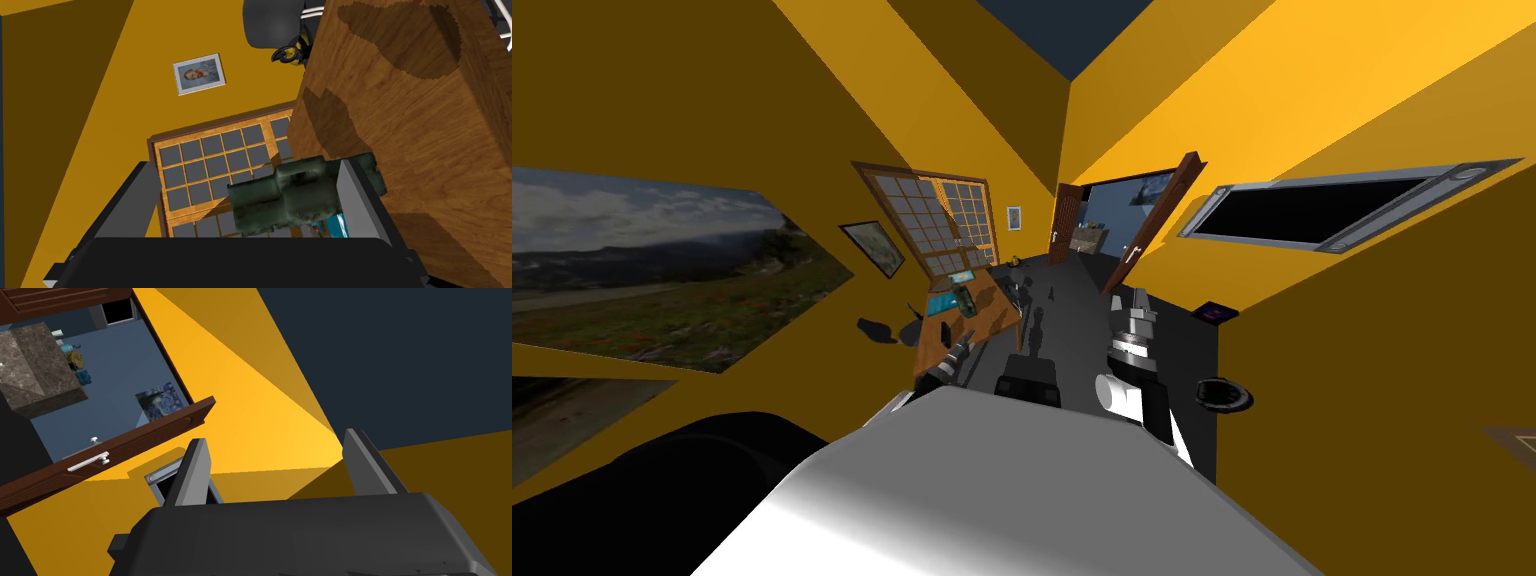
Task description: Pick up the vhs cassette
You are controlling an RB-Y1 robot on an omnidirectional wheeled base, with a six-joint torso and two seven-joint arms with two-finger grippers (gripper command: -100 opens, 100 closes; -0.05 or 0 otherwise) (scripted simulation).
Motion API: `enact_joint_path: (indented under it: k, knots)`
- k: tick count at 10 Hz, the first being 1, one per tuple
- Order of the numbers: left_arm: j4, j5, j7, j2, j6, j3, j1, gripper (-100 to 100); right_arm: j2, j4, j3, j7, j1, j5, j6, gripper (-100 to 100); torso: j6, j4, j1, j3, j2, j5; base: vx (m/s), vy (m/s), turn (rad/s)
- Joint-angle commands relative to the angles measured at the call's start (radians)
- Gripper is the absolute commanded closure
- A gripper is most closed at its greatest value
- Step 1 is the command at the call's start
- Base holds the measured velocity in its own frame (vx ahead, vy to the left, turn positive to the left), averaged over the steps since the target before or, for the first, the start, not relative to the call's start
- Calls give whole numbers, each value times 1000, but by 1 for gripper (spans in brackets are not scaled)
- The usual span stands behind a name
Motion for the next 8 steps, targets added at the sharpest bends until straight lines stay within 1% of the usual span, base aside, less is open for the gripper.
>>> enact_joint_path:
  k: [1, 2, 3, 4, 6, 7, 8]
  knots:
    - [49, -9, 17, 17, -9, -9, -5, -100, 0, 0, 0, 0, 0, 0, 0, 0, 0, 0, 0, 0, 0, 0, 16, -15, -69]
    - [73, -26, 46, 55, -4, -24, 10, -100, 0, 0, 0, 0, 0, 0, 0, 0, 0, 0, 0, 0, 0, 0, 28, -18, -144]
    - [89, -26, 46, 55, -4, -24, 10, -100, 0, 0, 0, 0, 0, 0, 0, 0, 0, 0, 1, 0, -1, 0, 27, -14, -86]
    - [130, -44, 76, 92, 0, -38, 26, -100, 0, 0, 0, 0, 0, 0, 0, 0, 0, 0, 1, 0, -1, 0, 34, -18, -142]
    - [198, -84, 136, 155, 6, -64, 58, -100, 0, 0, 0, 0, 0, 0, 0, 0, 0, 0, 1, -1, -2, 0, 67, -18, -262]
    - [216, -84, 138, 164, 6, -64, 58, -100, 0, 0, 0, 0, 0, 0, 0, 0, 0, -1, 1, -2, -3, 0, 55, -11, -64]
    - [260, -105, 169, 195, 7, -76, 74, -100, 0, 0, 0, 0, 0, 0, 0, 0, 0, -1, 1, -2, -3, 0, 56, -8, -145]
